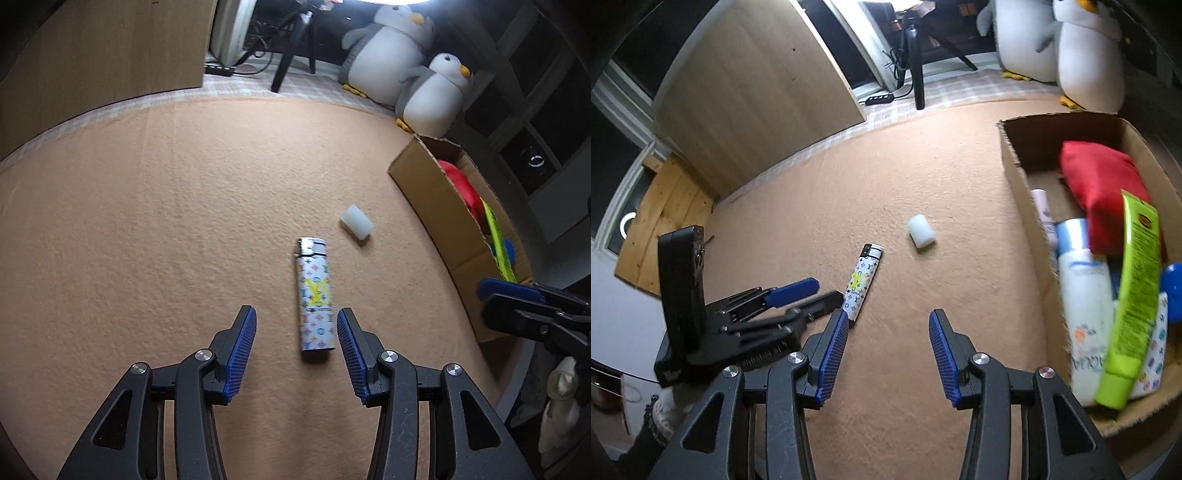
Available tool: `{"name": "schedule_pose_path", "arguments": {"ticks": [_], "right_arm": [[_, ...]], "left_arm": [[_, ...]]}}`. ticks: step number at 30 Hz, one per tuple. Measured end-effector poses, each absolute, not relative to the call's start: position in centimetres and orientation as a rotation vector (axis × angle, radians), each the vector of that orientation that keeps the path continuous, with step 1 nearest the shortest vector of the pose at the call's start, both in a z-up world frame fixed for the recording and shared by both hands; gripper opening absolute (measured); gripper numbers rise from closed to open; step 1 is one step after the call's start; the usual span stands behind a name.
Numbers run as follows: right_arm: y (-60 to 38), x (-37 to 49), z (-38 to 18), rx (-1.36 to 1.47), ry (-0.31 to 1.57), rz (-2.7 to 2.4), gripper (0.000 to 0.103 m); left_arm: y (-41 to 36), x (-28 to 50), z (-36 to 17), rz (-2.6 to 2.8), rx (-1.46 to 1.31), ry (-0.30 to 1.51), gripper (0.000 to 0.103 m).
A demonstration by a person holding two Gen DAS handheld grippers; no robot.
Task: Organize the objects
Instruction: 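Move the left gripper to the patterned lighter on the mat, then grasp the lighter with the left gripper while the right gripper grasps the white cap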
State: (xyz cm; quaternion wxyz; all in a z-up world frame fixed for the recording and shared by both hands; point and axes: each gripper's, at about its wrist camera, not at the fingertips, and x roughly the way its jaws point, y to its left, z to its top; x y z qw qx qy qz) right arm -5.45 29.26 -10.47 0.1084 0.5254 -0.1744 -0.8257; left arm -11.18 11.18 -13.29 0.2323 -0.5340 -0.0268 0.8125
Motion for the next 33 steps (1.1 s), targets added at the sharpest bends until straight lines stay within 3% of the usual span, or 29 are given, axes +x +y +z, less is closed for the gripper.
{"name": "schedule_pose_path", "arguments": {"ticks": [10,16,33], "right_arm": [[29.6,-6.9,-11.6,1.575,-0.545,-2.434,0.042],[29.9,-7.6,-12.2,1.595,-0.557,-2.42,0.042],[27.8,-14.2,-14.7,1.683,-0.317,-2.458,0.042]], "left_arm": [[13.9,-11.7,-14.6,2.217,-1.493,-0.015,0.048],[14.1,-11.2,-14.9,2.115,-1.488,-0.154,0.047],[12.8,-12.9,-15.1,2.223,-1.538,-0.166,0.049]]}}
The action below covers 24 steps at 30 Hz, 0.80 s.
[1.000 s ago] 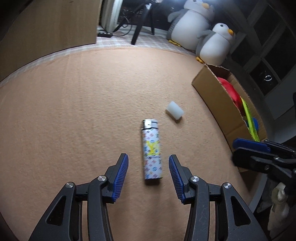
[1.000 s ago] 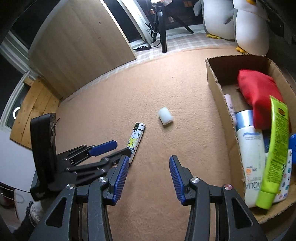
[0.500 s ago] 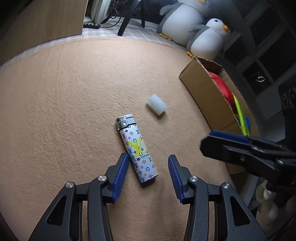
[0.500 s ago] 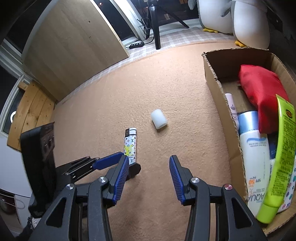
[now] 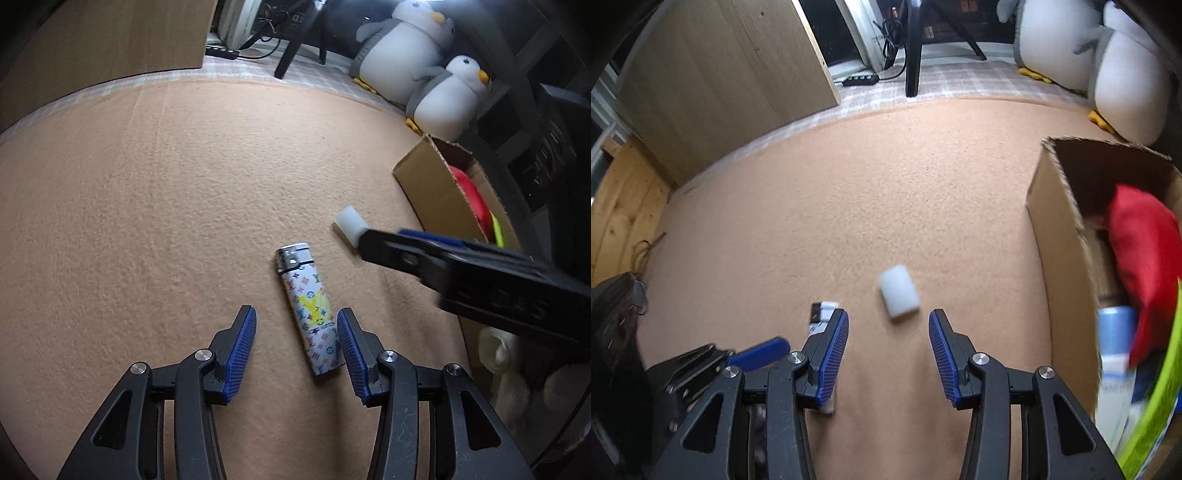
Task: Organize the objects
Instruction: 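Grasp the lighter with the left gripper while the right gripper grasps the white cap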
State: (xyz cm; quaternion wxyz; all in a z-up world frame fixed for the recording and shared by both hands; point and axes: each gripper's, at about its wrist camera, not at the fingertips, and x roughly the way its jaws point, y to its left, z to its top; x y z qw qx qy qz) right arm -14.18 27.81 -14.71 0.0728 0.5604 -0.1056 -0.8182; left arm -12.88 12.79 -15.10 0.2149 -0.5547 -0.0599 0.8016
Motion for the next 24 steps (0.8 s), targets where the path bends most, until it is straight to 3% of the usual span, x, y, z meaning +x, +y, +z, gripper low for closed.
{"name": "schedule_pose_path", "arguments": {"ticks": [6,11,15,19,22,24], "right_arm": [[27.4,-15.6,-16.0,1.725,-0.202,-2.453,0.038],[26.7,-16.0,-16.2,1.719,-0.068,-2.454,0.021],[26.4,-16.0,-16.2,1.7,-0.015,-2.443,0.016],[26.5,-15.6,-16.1,1.678,-0.02,-2.433,0.012],[27.0,-15.3,-15.9,1.664,-0.058,-2.422,0.011],[27.2,-14.9,-15.7,1.65,-0.076,-2.415,0.011]], "left_arm": [[14.3,-13.0,-15.0,2.28,-1.54,-0.071,0.049],[15.0,-13.0,-15.1,2.302,-1.538,-0.002,0.049],[15.4,-13.2,-15.2,2.311,-1.544,0.047,0.049],[15.7,-13.1,-15.2,2.321,-1.553,0.104,0.042],[15.4,-13.4,-15.1,2.318,-1.576,0.104,0.025],[15.0,-13.8,-15.1,2.297,-1.591,0.068,0.025]]}}
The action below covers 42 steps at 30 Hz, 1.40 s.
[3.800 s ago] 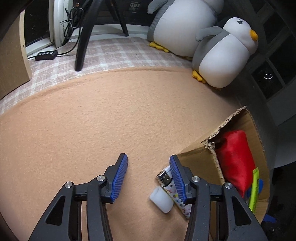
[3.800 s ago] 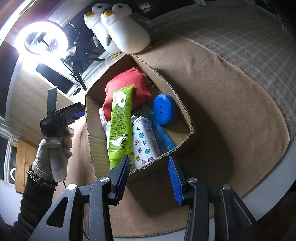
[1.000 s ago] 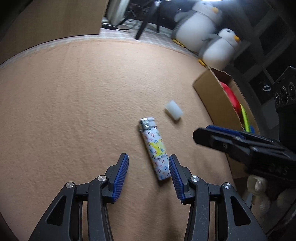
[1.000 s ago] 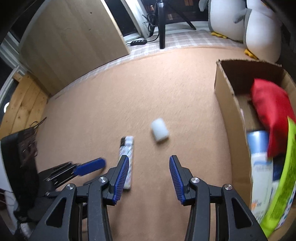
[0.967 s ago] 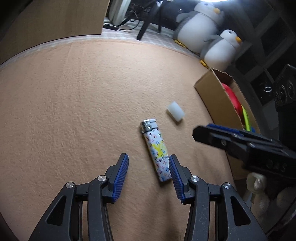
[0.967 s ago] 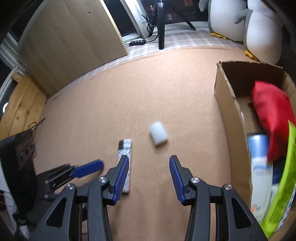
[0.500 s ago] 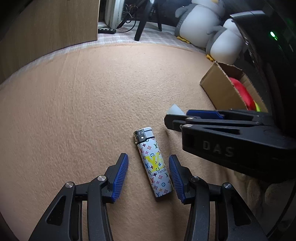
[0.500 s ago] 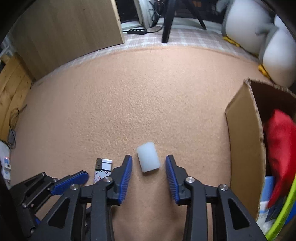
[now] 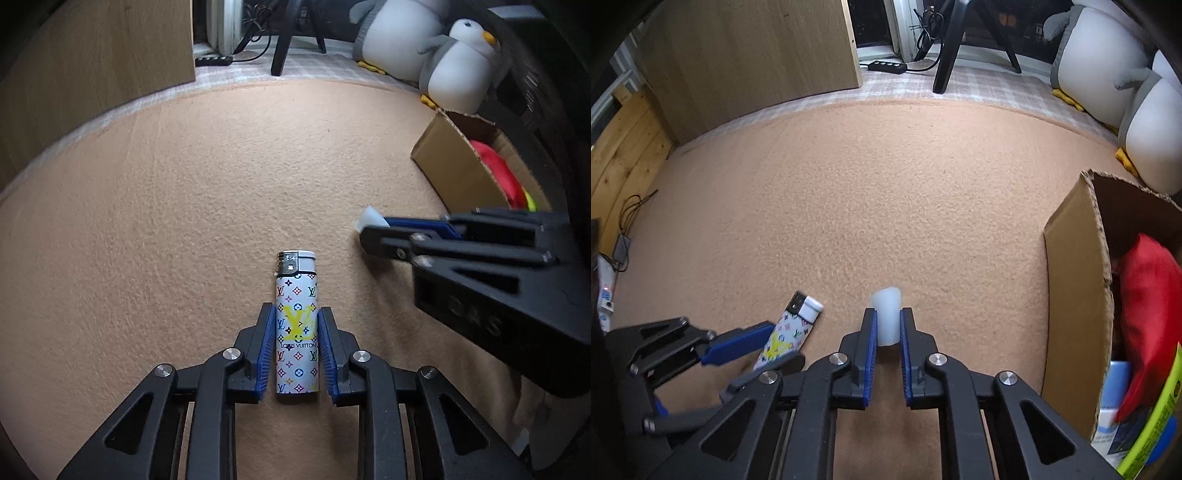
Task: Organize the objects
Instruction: 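Grasp the lighter with the left gripper while the right gripper grasps the white cap, then lower the lighter into the box with the left gripper while the right drops the cap in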
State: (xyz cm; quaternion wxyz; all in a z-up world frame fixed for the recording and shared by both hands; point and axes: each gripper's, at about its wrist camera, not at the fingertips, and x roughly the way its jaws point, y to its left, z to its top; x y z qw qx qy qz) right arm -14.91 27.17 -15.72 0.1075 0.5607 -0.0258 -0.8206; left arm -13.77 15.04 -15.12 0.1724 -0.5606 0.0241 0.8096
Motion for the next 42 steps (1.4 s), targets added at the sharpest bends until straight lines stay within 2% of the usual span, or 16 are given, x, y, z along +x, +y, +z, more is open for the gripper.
{"name": "schedule_pose_path", "arguments": {"ticks": [9,21,30,42], "right_arm": [[28.0,-13.1,-14.1,1.576,-0.151,-2.405,0.011],[32.0,-8.6,-9.1,1.431,-0.247,-2.465,0.01],[39.2,-4.0,-6.4,1.397,-0.339,-2.603,0.011],[46.1,-1.3,-7.4,1.458,-0.472,-2.723,0.011]], "left_arm": [[13.8,-13.3,-14.9,2.284,-1.623,-0.064,0.025],[14.2,-11.9,-10.9,2.323,-1.519,-0.073,0.025],[20.8,-13.0,-6.9,2.257,-1.369,-0.042,0.025],[31.8,-15.0,-6.8,2.141,-1.322,0.026,0.025]]}}
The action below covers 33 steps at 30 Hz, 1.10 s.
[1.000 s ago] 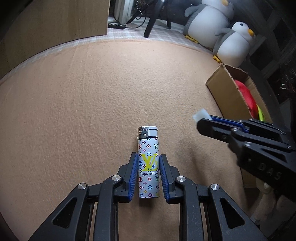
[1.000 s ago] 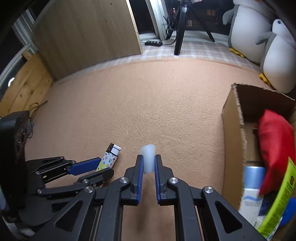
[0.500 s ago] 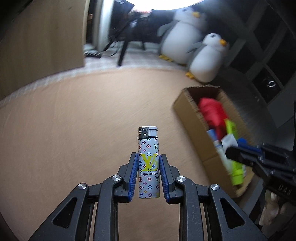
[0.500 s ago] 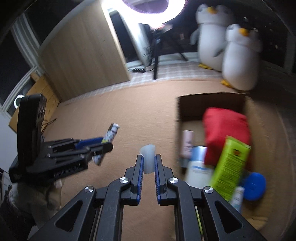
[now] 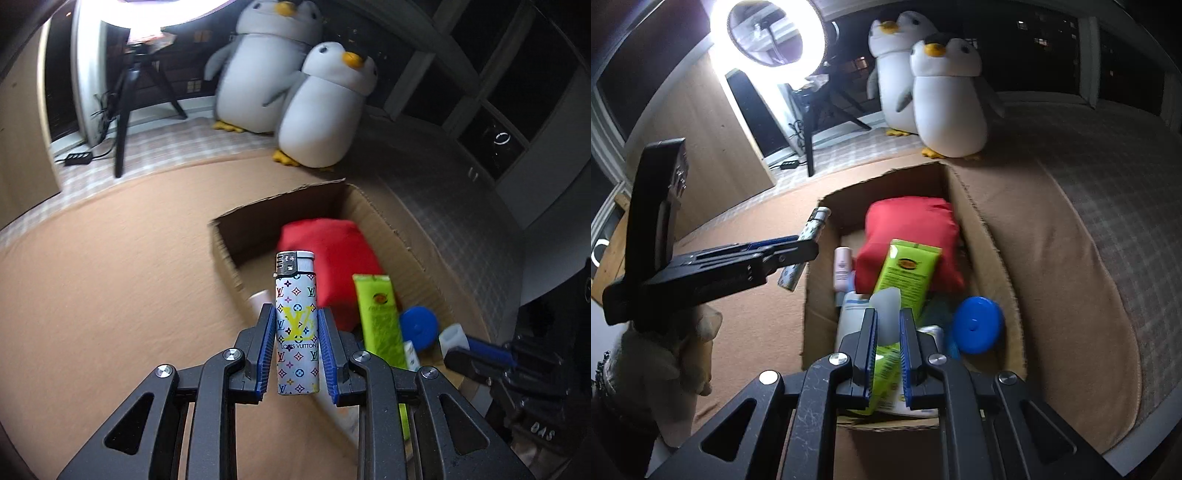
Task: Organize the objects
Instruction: 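Lower the lighter into the box with the left gripper while the right drops the cap in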
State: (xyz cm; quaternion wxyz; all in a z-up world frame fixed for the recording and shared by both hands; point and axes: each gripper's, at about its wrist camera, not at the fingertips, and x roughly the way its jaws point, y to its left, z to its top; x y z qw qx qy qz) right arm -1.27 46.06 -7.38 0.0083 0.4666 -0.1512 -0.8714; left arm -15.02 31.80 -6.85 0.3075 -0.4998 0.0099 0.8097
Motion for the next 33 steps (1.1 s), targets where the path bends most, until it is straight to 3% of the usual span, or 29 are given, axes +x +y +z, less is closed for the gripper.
{"name": "schedule_pose_path", "arguments": {"ticks": [6,7,9,11,12,29,33], "right_arm": [[46.8,-1.2,-7.4,1.456,-0.484,-2.733,0.012],[46.9,-1.3,-7.4,1.458,-0.483,-2.726,0.018],[46.9,-1.1,-7.4,1.464,-0.486,-2.728,0.027],[46.9,-1.3,-7.3,1.471,-0.493,-2.729,0.045],[46.9,-1.2,-7.2,1.467,-0.494,-2.736,0.047],[44.2,-1.1,-6.2,1.452,-0.469,-2.739,0.051],[42.5,-1.3,-5.6,1.437,-0.433,-2.742,0.053]], "left_arm": [[34.0,-16.0,-7.5,2.154,-1.338,0.055,0.025],[34.1,-16.1,-7.5,2.15,-1.339,0.055,0.025],[34.1,-16.4,-7.4,2.16,-1.335,0.049,0.033],[33.9,-16.7,-7.3,2.166,-1.335,0.03,0.06],[33.7,-16.6,-7.1,2.179,-1.329,0.029,0.062],[28.2,-14.8,-5.1,2.261,-1.319,0.019,0.066],[26.1,-13.5,-3.8,2.303,-1.285,0.015,0.075]]}}
